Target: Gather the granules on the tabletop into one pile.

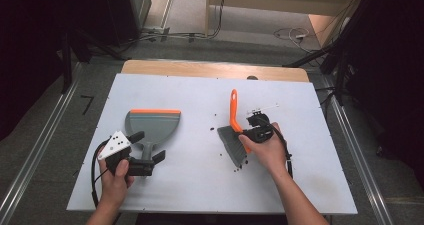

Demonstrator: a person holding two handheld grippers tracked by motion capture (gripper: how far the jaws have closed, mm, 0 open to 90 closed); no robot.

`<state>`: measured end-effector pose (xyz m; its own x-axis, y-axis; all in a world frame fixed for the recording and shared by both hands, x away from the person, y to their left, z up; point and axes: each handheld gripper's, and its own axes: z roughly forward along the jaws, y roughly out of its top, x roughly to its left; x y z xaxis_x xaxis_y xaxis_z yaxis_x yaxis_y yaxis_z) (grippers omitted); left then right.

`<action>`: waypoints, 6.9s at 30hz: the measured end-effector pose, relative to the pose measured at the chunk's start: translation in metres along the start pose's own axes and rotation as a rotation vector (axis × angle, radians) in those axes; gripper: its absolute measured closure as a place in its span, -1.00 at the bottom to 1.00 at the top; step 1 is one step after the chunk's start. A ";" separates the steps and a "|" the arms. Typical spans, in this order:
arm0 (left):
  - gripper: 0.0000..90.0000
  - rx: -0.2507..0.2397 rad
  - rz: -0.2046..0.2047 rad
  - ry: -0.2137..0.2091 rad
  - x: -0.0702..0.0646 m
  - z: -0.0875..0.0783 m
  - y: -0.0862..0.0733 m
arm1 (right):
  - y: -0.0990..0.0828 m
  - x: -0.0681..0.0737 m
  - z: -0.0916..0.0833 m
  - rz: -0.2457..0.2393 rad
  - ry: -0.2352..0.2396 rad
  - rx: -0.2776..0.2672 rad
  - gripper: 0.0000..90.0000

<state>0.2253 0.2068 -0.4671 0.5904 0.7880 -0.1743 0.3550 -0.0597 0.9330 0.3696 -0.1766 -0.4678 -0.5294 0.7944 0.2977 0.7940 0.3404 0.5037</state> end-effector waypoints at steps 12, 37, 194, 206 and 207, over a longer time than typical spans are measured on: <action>-1.00 0.003 0.004 -0.006 -0.001 0.003 0.001 | 0.004 0.006 -0.016 0.012 0.099 -0.057 0.52; -1.00 0.004 0.004 -0.003 -0.002 0.004 0.002 | -0.047 0.035 -0.054 -0.636 0.217 0.133 0.52; -1.00 0.011 -0.001 -0.008 -0.001 0.004 0.000 | 0.044 0.067 0.006 -0.330 0.033 -0.029 0.52; -1.00 0.008 -0.004 -0.010 0.001 0.003 0.001 | 0.038 0.038 0.020 -0.022 -0.039 -0.012 0.51; -1.00 0.008 -0.004 -0.012 0.001 0.004 0.001 | 0.036 0.034 0.018 -0.005 -0.045 -0.011 0.51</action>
<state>0.2287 0.2051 -0.4679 0.5978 0.7808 -0.1815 0.3627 -0.0616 0.9299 0.3853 -0.1285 -0.4539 -0.5194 0.8146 0.2582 0.7876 0.3392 0.5144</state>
